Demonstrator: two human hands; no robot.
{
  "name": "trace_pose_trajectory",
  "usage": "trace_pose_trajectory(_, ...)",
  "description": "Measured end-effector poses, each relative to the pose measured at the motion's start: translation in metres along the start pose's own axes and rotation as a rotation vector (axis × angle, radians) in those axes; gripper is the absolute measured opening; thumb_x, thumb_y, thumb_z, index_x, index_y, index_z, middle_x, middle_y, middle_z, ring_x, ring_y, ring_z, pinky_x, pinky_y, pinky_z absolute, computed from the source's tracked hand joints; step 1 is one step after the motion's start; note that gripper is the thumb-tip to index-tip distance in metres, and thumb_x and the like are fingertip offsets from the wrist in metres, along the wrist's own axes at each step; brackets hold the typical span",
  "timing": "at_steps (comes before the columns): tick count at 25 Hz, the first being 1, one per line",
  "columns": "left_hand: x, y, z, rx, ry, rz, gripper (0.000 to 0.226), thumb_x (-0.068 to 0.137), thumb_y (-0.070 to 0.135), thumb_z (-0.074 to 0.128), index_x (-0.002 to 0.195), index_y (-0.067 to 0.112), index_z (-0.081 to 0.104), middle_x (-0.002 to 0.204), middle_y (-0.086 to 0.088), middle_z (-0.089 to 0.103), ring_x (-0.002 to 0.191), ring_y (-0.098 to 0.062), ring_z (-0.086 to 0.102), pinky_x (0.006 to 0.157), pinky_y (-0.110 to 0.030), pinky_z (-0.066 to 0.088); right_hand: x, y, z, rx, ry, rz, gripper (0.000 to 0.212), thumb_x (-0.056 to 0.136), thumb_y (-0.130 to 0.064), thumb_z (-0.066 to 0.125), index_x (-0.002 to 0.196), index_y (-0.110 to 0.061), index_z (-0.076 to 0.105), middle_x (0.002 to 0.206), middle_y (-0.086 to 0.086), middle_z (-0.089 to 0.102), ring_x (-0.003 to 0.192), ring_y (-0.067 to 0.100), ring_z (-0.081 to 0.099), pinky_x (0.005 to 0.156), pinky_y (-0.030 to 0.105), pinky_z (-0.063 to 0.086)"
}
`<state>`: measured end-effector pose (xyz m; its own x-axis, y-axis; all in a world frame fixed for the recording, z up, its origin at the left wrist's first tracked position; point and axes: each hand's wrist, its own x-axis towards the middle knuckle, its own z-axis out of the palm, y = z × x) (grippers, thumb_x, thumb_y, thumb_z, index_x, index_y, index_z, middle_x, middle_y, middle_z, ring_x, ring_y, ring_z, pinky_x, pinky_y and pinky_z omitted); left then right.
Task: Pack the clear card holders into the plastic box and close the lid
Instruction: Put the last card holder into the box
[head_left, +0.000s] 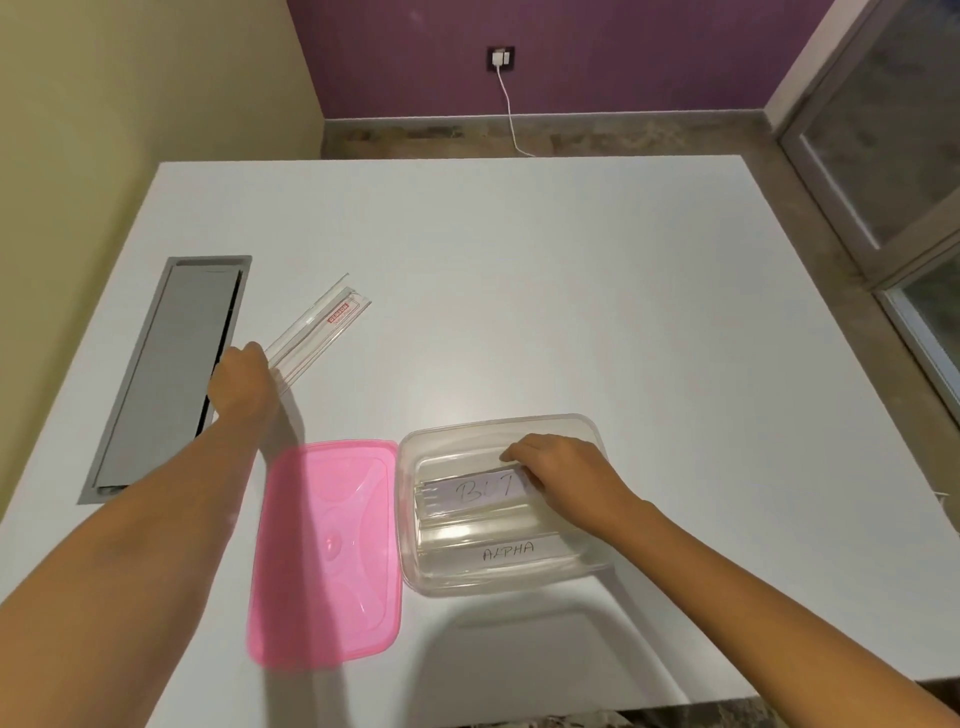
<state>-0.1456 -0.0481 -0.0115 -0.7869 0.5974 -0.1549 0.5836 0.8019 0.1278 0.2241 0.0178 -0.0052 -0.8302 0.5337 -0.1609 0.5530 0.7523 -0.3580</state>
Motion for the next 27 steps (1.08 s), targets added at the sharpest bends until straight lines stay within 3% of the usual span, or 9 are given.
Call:
trace_pose_trajectory(7, 0.006, 0.001, 0.005, -0.046, 0.016, -0.046, 0.025, 0.083, -0.020, 0.050, 0.107, -0.014, 0.054, 0.101, -0.036, 0.058, 0.092, -0.050, 0.060, 0.078, -0.055, 0.054, 0.000, -0.001, 0.004, 0.013, 0.022, 0.015, 0.035, 0.088, -0.004, 0.054, 0.118, -0.019, 0.062, 0.110, 0.001, 0.069, 0.097, 0.023, 0.065, 0.075, 0.039, 0.054)
trace_pose_trajectory(9, 0.004, -0.002, 0.007, -0.057, 0.029, -0.014, 0.014, 0.083, -0.021, 0.048, 0.086, -0.012, 0.059, 0.084, -0.034, 0.057, 0.076, -0.044, 0.060, 0.070, -0.050, 0.054, -0.001, -0.001, 0.004, 0.021, 0.026, 0.019, 0.036, 0.087, -0.002, 0.055, 0.118, -0.018, 0.063, 0.111, 0.001, 0.069, 0.097, 0.024, 0.065, 0.076, 0.039, 0.054)
trace_pose_trajectory(12, 0.004, -0.008, 0.014, -0.172, 0.069, -0.039, 0.027, 0.084, -0.016, 0.050, 0.063, -0.002, 0.058, 0.063, -0.019, 0.049, 0.052, -0.027, 0.046, 0.049, -0.033, 0.041, -0.001, -0.001, 0.003, 0.018, 0.027, 0.018, 0.036, 0.087, -0.002, 0.054, 0.118, -0.019, 0.062, 0.112, 0.002, 0.069, 0.098, 0.024, 0.064, 0.077, 0.040, 0.053)
trace_pose_trajectory(14, 0.002, -0.010, 0.017, -0.315, 0.069, -0.096, 0.021, 0.085, -0.010, 0.055, 0.068, -0.006, 0.066, 0.063, -0.016, 0.054, 0.055, -0.027, 0.051, 0.047, -0.027, 0.039, -0.001, -0.002, 0.002, 0.015, 0.024, 0.018, 0.036, 0.088, -0.003, 0.052, 0.120, -0.019, 0.061, 0.113, 0.002, 0.068, 0.101, 0.024, 0.063, 0.079, 0.040, 0.052)
trace_pose_trajectory(17, -0.011, -0.005, 0.017, -0.629, 0.007, -0.205, 0.014, 0.085, -0.007, 0.058, 0.080, -0.008, 0.071, 0.079, -0.020, 0.070, 0.072, -0.032, 0.069, 0.058, -0.028, 0.053, -0.003, -0.005, 0.001, 0.028, 0.031, 0.019, 0.032, 0.093, -0.009, 0.049, 0.121, -0.018, 0.060, 0.118, 0.001, 0.066, 0.105, 0.023, 0.061, 0.082, 0.039, 0.052)
trace_pose_trajectory(19, -0.028, 0.002, 0.011, -0.833, -0.055, -0.259, 0.013, 0.084, -0.006, 0.061, 0.079, 0.001, 0.072, 0.085, -0.018, 0.073, 0.065, -0.023, 0.073, 0.060, -0.028, 0.061, -0.006, -0.008, -0.001, 0.045, 0.059, 0.026, 0.030, 0.095, -0.014, 0.048, 0.122, -0.019, 0.059, 0.119, -0.001, 0.065, 0.107, 0.022, 0.060, 0.083, 0.037, 0.051)
trace_pose_trajectory(21, -0.050, 0.014, 0.001, -1.020, -0.171, -0.246, 0.016, 0.084, -0.007, 0.060, 0.081, 0.004, 0.070, 0.075, -0.011, 0.071, 0.048, -0.007, 0.069, 0.048, -0.015, 0.056, -0.008, -0.013, -0.006, 0.079, 0.123, 0.034, 0.029, 0.095, -0.015, 0.049, 0.121, -0.019, 0.060, 0.118, -0.002, 0.065, 0.107, 0.021, 0.060, 0.082, 0.037, 0.052)
trace_pose_trajectory(24, -0.085, 0.037, -0.018, -1.314, -0.486, -0.240, 0.014, 0.088, -0.012, 0.052, 0.087, -0.005, 0.064, 0.059, -0.011, 0.071, 0.050, -0.012, 0.071, 0.049, -0.017, 0.057, -0.006, -0.020, -0.019, 0.116, 0.277, 0.013, 0.030, 0.094, -0.012, 0.051, 0.122, -0.019, 0.059, 0.118, -0.002, 0.062, 0.106, 0.019, 0.060, 0.079, 0.035, 0.055)
trace_pose_trajectory(27, -0.108, 0.051, -0.032, -1.306, -0.823, -0.276, 0.033, 0.092, -0.011, 0.043, 0.073, -0.004, 0.068, 0.060, -0.012, 0.071, 0.055, -0.015, 0.072, 0.049, -0.017, 0.057, 0.001, -0.024, -0.036, 0.108, 0.437, -0.010, 0.049, 0.088, -0.008, 0.058, 0.133, -0.023, 0.047, 0.130, -0.002, 0.051, 0.114, 0.017, 0.052, 0.074, 0.031, 0.057)
